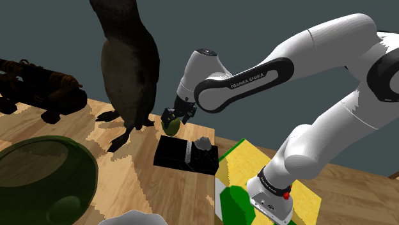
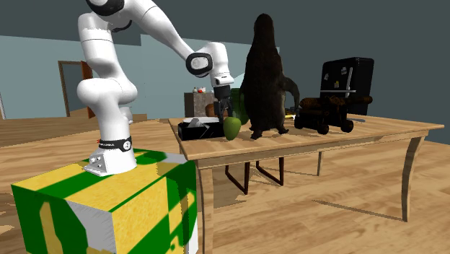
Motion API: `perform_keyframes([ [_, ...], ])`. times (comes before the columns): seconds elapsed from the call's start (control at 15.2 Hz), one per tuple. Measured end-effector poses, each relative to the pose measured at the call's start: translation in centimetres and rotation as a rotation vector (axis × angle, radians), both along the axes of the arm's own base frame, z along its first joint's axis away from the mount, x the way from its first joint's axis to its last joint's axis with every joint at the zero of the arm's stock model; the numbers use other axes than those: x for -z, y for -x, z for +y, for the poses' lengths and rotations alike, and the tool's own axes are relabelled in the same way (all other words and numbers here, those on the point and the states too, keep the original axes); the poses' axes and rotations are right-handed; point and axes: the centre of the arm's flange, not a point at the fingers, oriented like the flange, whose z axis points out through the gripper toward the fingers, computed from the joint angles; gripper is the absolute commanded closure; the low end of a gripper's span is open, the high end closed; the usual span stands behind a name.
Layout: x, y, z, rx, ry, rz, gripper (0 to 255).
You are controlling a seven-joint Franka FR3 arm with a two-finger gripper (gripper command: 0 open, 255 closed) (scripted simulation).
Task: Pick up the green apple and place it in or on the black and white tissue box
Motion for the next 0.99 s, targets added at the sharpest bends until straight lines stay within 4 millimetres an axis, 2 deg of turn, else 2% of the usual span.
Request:
perform_keyframes([
  [0.26,0.08,-0.04,0.02,0.0,0.0,0.0,0],
  [0.33,0.08,-0.04,0.02,0.0,0.0,0.0,255],
  [0.99,-0.03,-0.07,0.07,0.0,-0.001,-0.003,255],
])
